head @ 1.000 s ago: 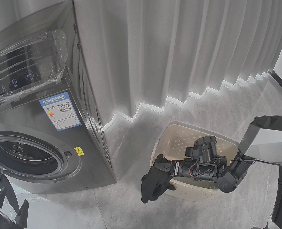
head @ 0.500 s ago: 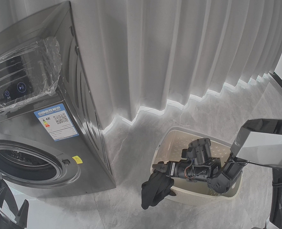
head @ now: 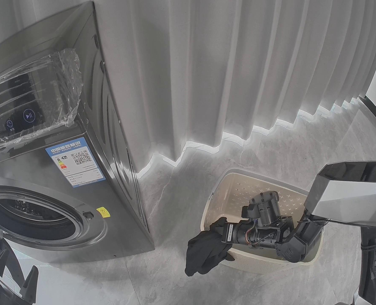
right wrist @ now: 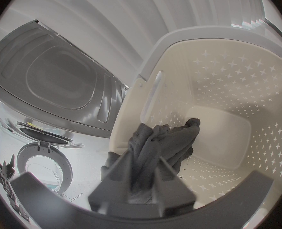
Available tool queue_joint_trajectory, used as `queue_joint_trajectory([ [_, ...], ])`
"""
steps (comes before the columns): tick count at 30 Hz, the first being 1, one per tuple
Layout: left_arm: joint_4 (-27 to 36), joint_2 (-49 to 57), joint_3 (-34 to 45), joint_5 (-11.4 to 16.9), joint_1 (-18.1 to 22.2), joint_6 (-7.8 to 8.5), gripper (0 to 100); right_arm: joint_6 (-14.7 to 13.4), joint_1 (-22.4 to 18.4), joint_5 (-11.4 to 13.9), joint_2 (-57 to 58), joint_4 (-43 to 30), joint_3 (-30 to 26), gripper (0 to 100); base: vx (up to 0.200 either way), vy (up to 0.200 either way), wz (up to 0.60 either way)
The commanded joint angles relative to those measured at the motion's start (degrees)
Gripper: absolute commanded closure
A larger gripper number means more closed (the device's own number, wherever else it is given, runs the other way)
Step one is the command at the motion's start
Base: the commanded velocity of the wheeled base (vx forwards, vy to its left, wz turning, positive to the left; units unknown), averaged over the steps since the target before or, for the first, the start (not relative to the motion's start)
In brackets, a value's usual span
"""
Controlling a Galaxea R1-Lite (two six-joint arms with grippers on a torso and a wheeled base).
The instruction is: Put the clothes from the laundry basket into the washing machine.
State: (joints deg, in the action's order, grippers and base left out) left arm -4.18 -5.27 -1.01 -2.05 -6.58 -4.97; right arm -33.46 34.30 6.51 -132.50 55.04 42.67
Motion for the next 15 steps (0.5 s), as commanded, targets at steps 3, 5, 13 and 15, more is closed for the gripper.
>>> queue_joint_trajectory([
  [3,0.0,-0.1,1.0,-0.1,0.0,-0.04,0,0.6,0.2,-1.1,4.4,0.1,-3.0,100,0.0,0.0,0.0],
  [5,0.0,-0.1,1.0,-0.1,0.0,0.05,0,1.4,0.9,-1.1,7.8,0.2,-5.0,100,0.0,0.0,0.0],
  [13,0.0,-0.1,1.0,0.0,0.0,-0.48,0,5.3,4.5,-1.1,26.5,5.5,-16.3,100,0.0,0.0,0.0],
  [15,0.0,-0.1,1.0,-0.1,0.0,-0.65,0,6.4,5.8,-1.1,29.6,5.5,-17.8,100,0.0,0.0,0.0],
])
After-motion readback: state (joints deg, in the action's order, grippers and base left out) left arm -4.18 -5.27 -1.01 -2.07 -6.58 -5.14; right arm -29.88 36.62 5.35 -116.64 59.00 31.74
